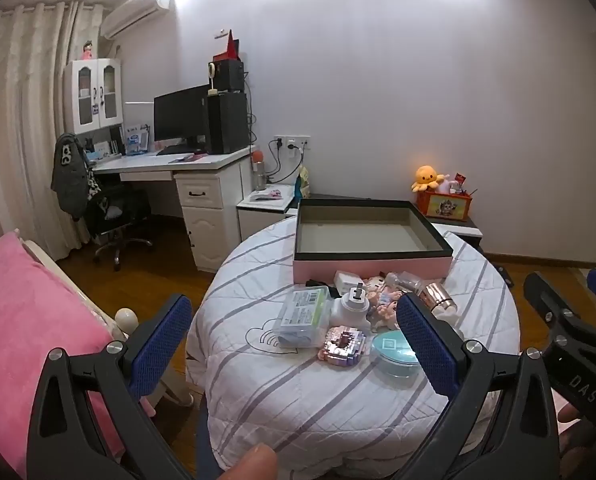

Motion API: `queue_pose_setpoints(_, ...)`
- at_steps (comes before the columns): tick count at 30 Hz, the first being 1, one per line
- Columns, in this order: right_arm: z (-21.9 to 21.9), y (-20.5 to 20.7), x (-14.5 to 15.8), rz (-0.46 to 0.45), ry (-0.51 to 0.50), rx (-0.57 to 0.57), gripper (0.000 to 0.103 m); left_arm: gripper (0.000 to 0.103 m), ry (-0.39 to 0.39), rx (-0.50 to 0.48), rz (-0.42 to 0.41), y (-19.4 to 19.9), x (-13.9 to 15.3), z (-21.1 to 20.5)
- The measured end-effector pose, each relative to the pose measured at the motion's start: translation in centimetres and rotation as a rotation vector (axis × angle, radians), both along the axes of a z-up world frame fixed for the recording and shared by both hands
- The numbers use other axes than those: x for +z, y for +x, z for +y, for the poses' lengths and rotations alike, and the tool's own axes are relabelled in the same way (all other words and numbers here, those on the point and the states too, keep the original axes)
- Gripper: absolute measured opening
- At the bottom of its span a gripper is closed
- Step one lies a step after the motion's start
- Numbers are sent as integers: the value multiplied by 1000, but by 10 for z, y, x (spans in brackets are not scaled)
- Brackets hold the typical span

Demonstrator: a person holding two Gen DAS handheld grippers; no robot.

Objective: Organize rigid objects

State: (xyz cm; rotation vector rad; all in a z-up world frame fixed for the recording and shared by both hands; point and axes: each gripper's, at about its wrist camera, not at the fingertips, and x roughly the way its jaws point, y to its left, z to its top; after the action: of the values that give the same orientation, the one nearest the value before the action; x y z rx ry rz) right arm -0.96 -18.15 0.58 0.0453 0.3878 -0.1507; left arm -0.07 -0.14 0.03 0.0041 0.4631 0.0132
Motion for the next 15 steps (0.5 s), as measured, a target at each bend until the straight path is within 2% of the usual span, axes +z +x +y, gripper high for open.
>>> queue_pose_setpoints(15,-5,1,-2,2,10,-3,103,103,3,3,-22,-1,-2,-2)
